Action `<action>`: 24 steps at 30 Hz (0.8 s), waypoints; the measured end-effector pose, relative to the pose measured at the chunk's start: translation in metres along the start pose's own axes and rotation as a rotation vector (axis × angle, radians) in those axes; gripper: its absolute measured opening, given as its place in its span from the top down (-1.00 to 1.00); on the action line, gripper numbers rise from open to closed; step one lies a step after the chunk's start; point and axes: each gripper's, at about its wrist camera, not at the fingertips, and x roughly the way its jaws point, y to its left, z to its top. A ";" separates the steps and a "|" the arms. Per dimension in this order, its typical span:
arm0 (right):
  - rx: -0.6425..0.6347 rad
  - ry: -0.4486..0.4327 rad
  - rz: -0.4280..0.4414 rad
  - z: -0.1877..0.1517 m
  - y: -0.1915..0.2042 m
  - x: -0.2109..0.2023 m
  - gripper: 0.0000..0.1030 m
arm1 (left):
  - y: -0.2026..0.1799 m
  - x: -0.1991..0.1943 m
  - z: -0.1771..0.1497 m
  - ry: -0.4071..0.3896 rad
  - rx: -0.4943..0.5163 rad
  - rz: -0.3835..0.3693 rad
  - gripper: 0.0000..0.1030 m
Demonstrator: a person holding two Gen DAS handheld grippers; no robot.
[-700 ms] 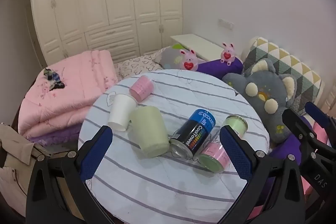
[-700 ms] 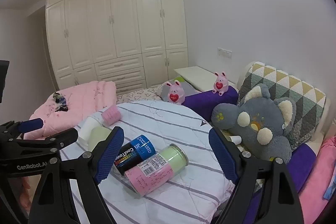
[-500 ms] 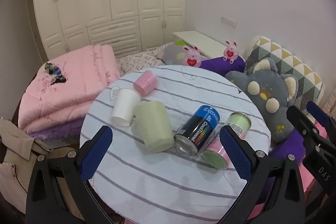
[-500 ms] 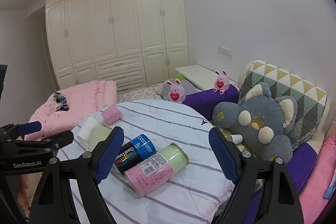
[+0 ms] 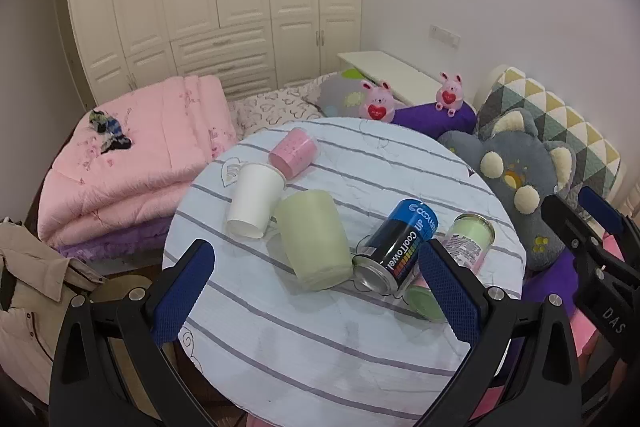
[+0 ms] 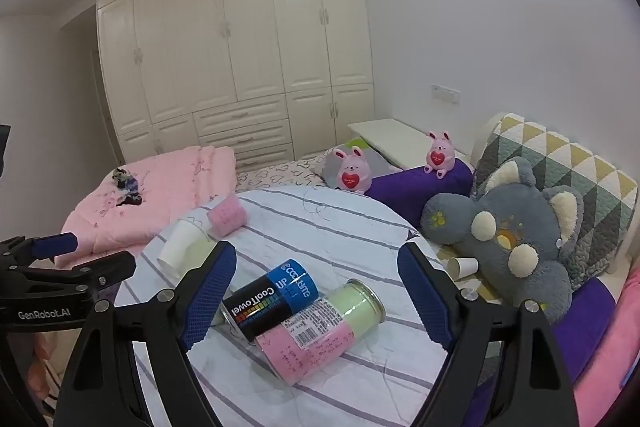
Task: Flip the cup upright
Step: 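Move the left tool toward the pink translucent cup lying on its side, then close the left tool on the pink cup and lift it off the table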
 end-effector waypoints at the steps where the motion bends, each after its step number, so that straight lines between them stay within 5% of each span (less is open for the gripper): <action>1: 0.004 0.002 -0.003 0.000 -0.001 0.001 -0.63 | 0.001 0.002 0.000 0.004 0.001 0.001 -1.00; 14: 0.008 0.052 0.005 0.010 0.001 0.030 -0.63 | 0.003 0.031 0.024 0.054 0.049 0.006 -1.00; 24: 0.015 0.146 0.019 0.033 0.009 0.095 -0.63 | 0.001 0.077 0.066 0.075 0.159 -0.002 -1.00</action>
